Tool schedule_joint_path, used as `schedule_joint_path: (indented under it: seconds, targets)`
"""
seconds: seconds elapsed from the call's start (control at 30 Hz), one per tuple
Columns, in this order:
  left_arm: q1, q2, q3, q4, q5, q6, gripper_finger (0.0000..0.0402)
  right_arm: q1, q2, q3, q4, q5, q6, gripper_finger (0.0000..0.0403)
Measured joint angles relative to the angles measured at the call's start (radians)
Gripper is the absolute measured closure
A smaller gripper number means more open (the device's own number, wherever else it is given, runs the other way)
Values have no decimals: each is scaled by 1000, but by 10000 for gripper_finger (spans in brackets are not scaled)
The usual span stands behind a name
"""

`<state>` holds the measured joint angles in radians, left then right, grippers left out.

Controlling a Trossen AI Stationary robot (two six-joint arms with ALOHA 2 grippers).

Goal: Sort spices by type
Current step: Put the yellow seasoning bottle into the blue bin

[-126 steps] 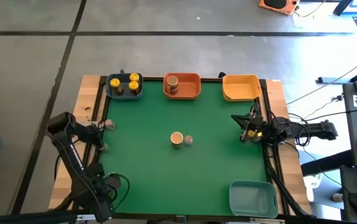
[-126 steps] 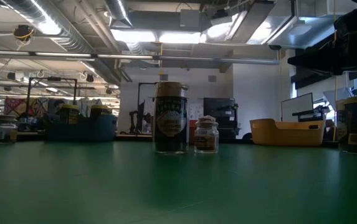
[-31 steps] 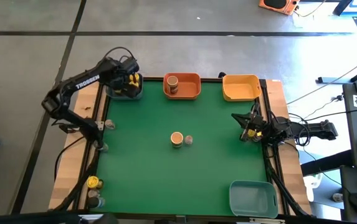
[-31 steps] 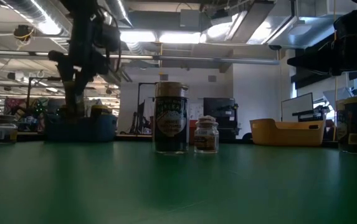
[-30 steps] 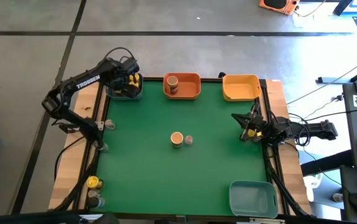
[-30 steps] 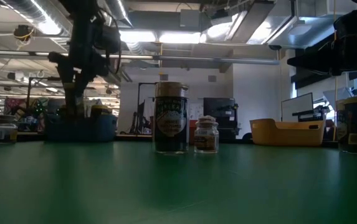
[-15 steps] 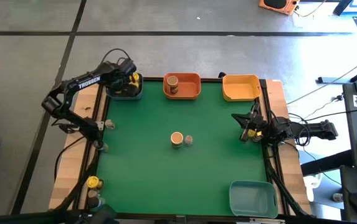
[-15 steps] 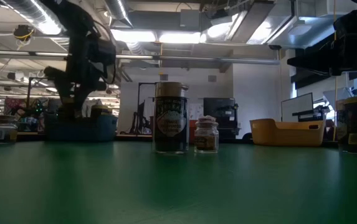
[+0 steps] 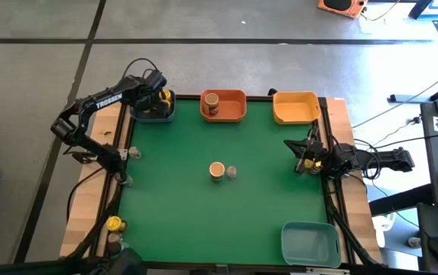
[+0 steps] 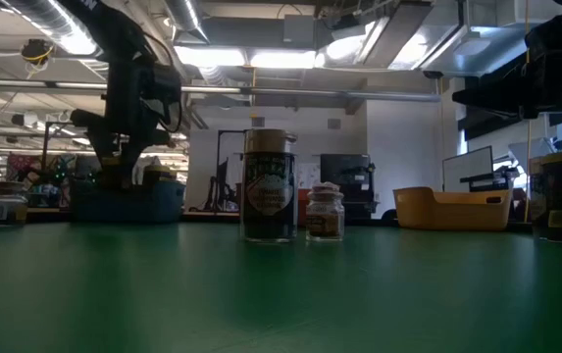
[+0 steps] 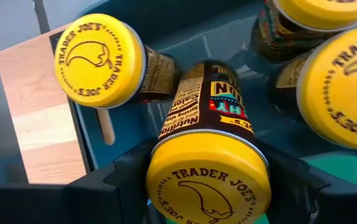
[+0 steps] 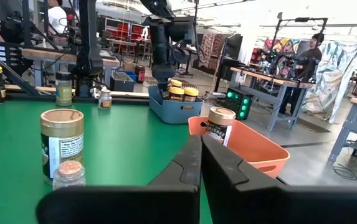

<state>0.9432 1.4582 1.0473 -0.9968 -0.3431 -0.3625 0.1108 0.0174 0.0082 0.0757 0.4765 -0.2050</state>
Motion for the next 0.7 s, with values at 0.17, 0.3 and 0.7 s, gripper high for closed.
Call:
schedule_joint_path:
  seconds: [0.17, 0.3, 0.7]
  targets:
    - [0, 0, 0, 1, 0, 6, 151, 0, 0, 0, 1, -1, 0, 391]
    - [2, 0, 1, 8, 1, 4, 142, 0, 0, 0, 1, -1, 1, 391]
    - [5, -7, 86, -45, 1, 26, 82, 0, 0, 0, 2, -2, 0, 391]
